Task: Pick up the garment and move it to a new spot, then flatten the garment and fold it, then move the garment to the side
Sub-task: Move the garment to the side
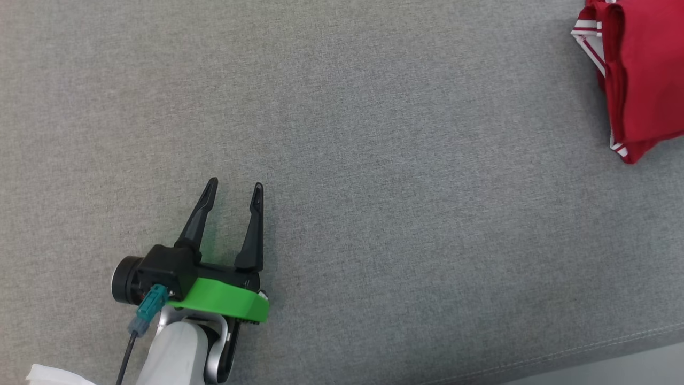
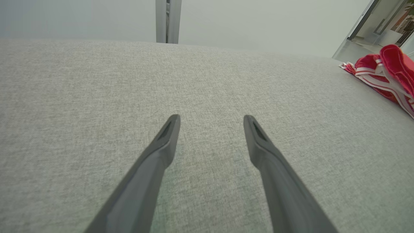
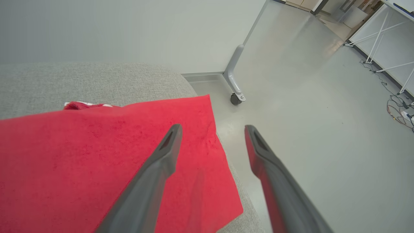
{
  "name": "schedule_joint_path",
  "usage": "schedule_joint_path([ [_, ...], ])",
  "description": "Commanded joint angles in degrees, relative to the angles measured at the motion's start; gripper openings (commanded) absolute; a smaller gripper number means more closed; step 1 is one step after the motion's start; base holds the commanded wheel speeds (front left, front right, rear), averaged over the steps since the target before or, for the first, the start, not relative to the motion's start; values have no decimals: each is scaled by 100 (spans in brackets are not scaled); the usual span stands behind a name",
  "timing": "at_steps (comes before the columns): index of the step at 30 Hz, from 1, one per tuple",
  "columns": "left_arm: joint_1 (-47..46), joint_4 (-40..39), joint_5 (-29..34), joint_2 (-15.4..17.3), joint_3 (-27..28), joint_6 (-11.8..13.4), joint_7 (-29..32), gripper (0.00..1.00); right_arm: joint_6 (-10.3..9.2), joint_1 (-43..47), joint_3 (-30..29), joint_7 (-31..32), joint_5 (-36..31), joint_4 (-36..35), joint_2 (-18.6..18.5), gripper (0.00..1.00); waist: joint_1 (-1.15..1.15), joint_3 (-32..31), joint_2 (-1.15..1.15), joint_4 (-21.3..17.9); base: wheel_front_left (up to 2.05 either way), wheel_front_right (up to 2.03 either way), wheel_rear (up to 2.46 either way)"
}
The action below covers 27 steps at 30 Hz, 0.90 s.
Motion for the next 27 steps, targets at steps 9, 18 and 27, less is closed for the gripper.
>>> schedule_joint_path([
  [9, 43, -4, 81, 62, 85, -20, 0, 100, -9, 50, 135, -572, -299, 212, 285, 100, 0, -297, 0, -174, 0, 0, 0],
  [18, 238, -173, -23, 43, 576, -19, 0, 100, -10, 156, 905, -1532, -221, 210, 599, 100, 0, -1054, 0, -139, 0, 0, 0],
  [27, 714, -263, -293, -18, 1223, 22, 0, 100, -10, 917, 1502, -2016, 172, -146, 1241, 100, 0, -1973, 0, 194, 0, 0, 0],
])
